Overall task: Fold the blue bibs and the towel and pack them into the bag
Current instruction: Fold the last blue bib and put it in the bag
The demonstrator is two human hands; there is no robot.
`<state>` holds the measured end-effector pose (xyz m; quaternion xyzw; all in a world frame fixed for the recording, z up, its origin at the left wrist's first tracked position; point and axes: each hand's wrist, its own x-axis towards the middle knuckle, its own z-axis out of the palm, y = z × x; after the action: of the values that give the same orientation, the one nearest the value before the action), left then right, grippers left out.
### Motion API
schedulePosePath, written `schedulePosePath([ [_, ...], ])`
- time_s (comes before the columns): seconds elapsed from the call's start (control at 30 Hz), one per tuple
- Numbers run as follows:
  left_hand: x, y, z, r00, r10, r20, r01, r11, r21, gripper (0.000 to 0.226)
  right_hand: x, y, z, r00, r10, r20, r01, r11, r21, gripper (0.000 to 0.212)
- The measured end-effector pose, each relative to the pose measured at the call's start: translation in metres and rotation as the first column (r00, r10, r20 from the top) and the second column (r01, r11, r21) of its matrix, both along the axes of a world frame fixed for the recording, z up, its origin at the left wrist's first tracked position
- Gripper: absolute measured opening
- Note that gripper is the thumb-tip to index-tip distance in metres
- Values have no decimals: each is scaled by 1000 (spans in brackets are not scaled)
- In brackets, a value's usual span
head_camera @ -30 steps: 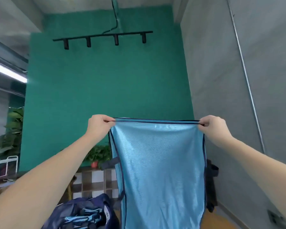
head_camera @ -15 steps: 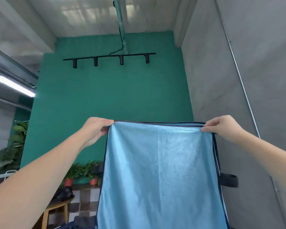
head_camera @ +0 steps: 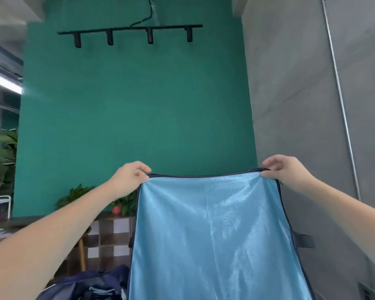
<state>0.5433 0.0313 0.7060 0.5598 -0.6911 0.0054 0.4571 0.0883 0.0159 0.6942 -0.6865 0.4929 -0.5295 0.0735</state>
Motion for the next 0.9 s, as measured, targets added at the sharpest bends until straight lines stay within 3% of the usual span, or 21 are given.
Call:
schedulePosePath([
  [0.13,5,-82,-29,968,105,227,-122,991,63,21,16,-78,-27,990,-75,-120,90,989,120,17],
  [0.23,3,-131,-25,953,137,269,-154,987,41,24,25,-125,-23,978,-160,-131,181,969,167,9],
  [0.3,-2,-152,-3,976,173,132,-168,985,-49,23,38,-147,-3,980,-200,20,196,972,132,5],
  [0.4,-7,-169,45,984,134,-121,-155,970,-186,18,58,-166,36,943,-125,307,130,992,6,3],
  [0.57,8,-165,75,980,124,-154,-160,954,-254,14,64,-164,55,965,-84,250,134,973,-190,6],
  [0.7,16,-139,36,982,150,-112,-171,963,-208,14,60,-142,23,986,-82,147,103,985,-141,5],
  [0.9,8,-64,-79,984,157,-84,-162,985,-59,12,45,-80,-70,997,-49,63,47,999,28,4],
])
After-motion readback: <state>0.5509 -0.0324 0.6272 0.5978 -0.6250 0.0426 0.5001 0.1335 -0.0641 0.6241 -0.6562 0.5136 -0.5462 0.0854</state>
